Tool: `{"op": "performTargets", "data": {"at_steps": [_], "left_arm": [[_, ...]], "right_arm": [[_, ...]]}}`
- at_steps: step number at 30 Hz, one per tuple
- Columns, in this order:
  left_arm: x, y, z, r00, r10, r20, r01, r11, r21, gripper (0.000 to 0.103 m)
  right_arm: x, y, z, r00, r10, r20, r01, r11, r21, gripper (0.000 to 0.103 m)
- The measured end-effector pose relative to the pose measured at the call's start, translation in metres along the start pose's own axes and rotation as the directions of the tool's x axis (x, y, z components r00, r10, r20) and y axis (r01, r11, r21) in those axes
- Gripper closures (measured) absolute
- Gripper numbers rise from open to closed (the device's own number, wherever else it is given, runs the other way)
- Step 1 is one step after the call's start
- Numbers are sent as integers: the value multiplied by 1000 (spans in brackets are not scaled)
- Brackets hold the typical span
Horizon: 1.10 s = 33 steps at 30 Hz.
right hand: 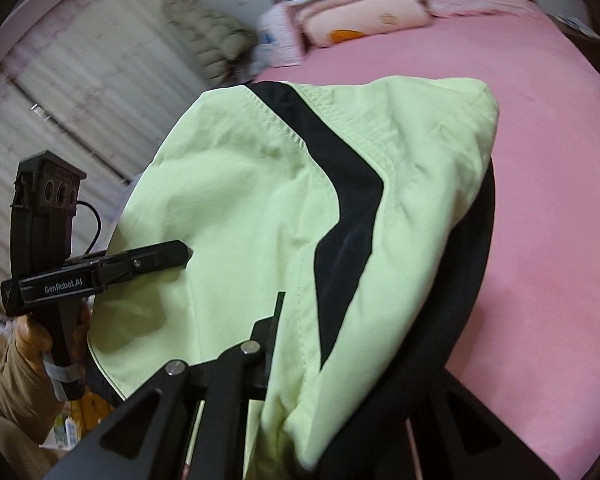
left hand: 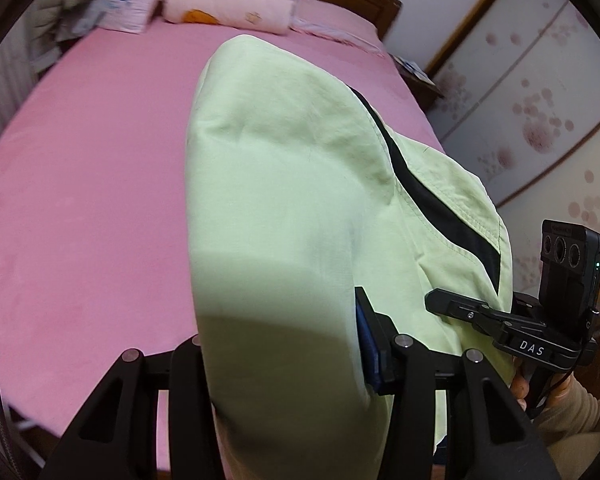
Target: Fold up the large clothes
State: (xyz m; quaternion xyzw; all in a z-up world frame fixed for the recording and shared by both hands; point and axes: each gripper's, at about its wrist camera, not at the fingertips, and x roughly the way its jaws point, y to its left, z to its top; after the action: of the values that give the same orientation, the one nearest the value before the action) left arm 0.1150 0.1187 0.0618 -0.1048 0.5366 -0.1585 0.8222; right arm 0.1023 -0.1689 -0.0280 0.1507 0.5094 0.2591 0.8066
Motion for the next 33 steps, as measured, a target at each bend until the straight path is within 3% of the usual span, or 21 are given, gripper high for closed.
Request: {"op": "performTargets", "data": {"at_steps": [6, 12, 22, 33], "left_arm": [[-58, 79, 1, 998, 47, 35, -46, 999, -24, 57], [-58, 173, 37, 1000, 7, 5, -7, 1000, 12, 57], [30, 305, 145, 998, -50, -44, 54, 994, 91, 57], [144, 377, 218, 992, -128, -6, 128, 986, 104, 57]], "right_arm": [[36, 76, 12, 998, 59, -11, -60, 996, -71, 92], [104, 133, 35, 1000, 22, 3, -21, 999, -27, 92], [246, 166, 110, 995, -95, 38, 91, 990, 108, 92], [325, 117, 166, 984, -167, 66, 156, 977, 145, 92]]}}
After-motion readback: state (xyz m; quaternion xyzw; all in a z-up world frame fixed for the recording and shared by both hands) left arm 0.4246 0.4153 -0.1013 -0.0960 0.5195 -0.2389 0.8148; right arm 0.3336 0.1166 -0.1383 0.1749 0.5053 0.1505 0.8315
